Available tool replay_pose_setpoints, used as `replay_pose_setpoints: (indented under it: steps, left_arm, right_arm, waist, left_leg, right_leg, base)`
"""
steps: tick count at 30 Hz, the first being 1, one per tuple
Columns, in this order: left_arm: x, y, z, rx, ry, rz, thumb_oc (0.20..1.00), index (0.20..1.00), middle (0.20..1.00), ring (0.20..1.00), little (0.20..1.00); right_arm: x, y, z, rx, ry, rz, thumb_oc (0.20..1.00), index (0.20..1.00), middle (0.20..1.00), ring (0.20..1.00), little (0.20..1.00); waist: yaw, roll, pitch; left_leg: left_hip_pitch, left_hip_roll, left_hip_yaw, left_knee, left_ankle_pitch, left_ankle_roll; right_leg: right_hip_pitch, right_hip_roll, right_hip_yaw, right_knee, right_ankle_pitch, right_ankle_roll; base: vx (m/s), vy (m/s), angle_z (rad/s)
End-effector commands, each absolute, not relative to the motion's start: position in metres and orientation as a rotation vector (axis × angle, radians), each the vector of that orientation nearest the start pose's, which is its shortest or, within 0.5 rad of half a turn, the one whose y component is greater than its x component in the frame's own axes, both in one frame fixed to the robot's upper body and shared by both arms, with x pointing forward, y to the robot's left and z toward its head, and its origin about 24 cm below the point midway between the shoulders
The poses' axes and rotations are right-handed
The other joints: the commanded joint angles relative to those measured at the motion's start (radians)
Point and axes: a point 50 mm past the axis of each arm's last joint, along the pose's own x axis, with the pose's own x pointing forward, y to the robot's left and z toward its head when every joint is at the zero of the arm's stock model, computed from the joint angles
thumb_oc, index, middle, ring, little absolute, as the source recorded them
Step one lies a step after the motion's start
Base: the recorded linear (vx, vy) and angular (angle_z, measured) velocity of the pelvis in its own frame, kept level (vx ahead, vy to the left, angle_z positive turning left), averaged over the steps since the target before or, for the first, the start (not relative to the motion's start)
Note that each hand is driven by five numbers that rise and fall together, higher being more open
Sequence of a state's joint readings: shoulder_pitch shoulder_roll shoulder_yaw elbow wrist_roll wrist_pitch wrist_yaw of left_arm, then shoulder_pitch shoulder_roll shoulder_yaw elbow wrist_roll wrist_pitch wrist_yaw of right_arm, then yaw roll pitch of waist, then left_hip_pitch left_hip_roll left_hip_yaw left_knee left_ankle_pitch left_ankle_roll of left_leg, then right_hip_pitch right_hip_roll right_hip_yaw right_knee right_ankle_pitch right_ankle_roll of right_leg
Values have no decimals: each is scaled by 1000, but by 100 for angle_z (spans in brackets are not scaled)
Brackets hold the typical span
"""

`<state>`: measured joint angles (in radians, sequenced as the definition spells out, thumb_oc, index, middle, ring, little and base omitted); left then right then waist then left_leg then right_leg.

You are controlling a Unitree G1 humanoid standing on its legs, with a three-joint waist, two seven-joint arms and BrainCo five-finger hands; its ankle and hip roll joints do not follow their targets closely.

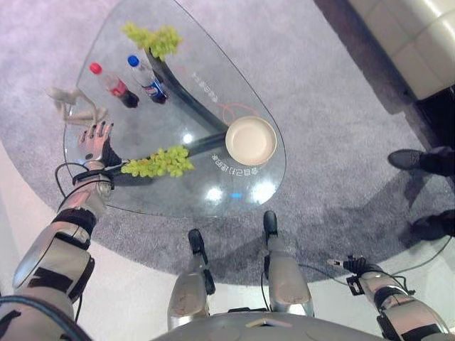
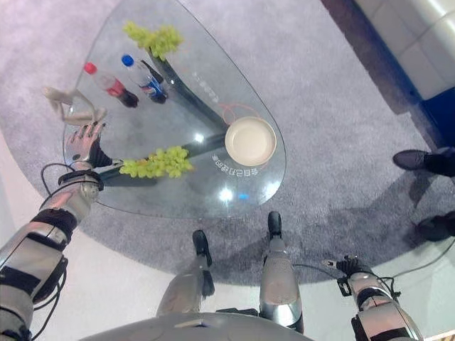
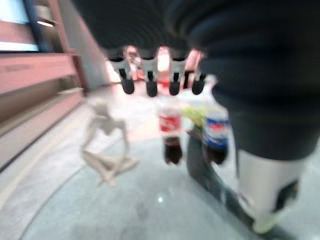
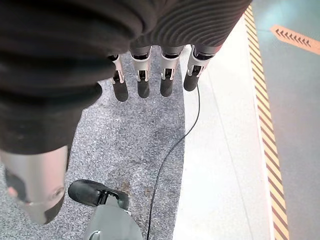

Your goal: Pick up fruits into the plate

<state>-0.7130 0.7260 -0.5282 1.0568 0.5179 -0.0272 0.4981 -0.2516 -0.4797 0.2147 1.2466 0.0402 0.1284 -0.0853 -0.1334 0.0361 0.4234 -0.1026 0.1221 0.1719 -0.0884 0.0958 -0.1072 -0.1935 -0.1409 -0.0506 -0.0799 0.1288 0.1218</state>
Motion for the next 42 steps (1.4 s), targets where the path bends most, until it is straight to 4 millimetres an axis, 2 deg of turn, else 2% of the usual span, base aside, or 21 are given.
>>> replay_pose_setpoints:
  steps: [1, 6, 11, 19, 31, 33, 36, 40, 42]
  left_arm:
    - [342, 341, 111, 1680, 158, 331, 1000, 1000, 1000, 1000, 1000]
    - [349, 347, 130, 1637, 176, 370, 1000, 1000, 1000, 1000, 1000]
    - [358, 342, 146, 1624, 153, 377, 1000, 1000, 1000, 1000, 1000]
    - [361, 344, 154, 1580, 162, 433, 1000, 1000, 1000, 1000, 1000]
    - [359, 354, 168, 1623, 193, 486, 1000, 1000, 1000, 1000, 1000]
    - [356, 358, 170, 1639, 196, 544, 1000, 1000, 1000, 1000, 1000]
    - [346, 372, 178, 1640, 185, 737, 1000, 1000, 1000, 1000, 1000]
    - [328, 391, 193, 1581, 173, 1045, 1000, 1000, 1000, 1000, 1000]
    - [326, 393, 193, 1572, 167, 1073, 1000, 1000, 1000, 1000, 1000]
  right_arm:
    - [178, -339, -90, -649, 1106, -277, 1000, 1000, 1000, 1000, 1000]
    - [189, -352, -75, -685, 1053, -300, 1000, 1000, 1000, 1000, 1000]
    - [197, -357, -66, -657, 986, -352, 1000, 1000, 1000, 1000, 1000]
    - [222, -355, -48, -641, 856, -385, 1000, 1000, 1000, 1000, 1000]
    - [230, -356, -38, -658, 778, -409, 1000, 1000, 1000, 1000, 1000]
    - [231, -358, -35, -655, 763, -419, 1000, 1000, 1000, 1000, 1000]
    - [230, -359, -34, -651, 752, -419, 1000, 1000, 1000, 1000, 1000]
    - [221, -354, -45, -636, 758, -389, 1000, 1000, 1000, 1000, 1000]
    - [220, -352, -48, -634, 761, -382, 1000, 1000, 1000, 1000, 1000]
  waist:
    - [-15, -5, 19]
    - [-30, -13, 60]
    - [-41, -29, 95]
    - [-47, -42, 97]
    - [-54, -59, 97]
    - [-53, -59, 97]
    - [-49, -62, 97]
    - [-41, -81, 97]
    - [-39, -85, 97]
  left_leg:
    - [-138, -71, -59, 85, -66, 44]
    - [-220, -88, -51, 172, -74, 46]
    - [-323, -96, -42, 278, -96, 53]
    - [-427, -96, -30, 336, -105, 60]
    - [-562, -99, -38, 431, -136, 69]
    - [-582, -100, -43, 447, -140, 72]
    - [-618, -99, -51, 478, -146, 76]
    - [-659, -95, -70, 522, -158, 79]
    - [-666, -94, -75, 529, -160, 79]
  right_leg:
    - [-116, 66, 53, 189, -124, -36]
    - [-190, 68, 51, 240, -125, -46]
    - [-271, 63, 44, 290, -124, -51]
    - [-373, 71, 45, 325, -115, -51]
    - [-503, 84, 56, 389, -119, -56]
    - [-524, 87, 55, 405, -124, -59]
    - [-558, 93, 53, 436, -136, -65]
    - [-588, 101, 49, 470, -150, -72]
    - [-591, 103, 51, 475, -151, -73]
  base:
    - [-42, 105, -16]
    - [-43, 57, -8]
    - [-59, 0, 4]
    - [-26, 2, 2]
    - [-3, 2, 1]
    - [0, 0, 0]
    - [0, 0, 0]
    - [5, -33, 1]
    - [10, -54, 4]
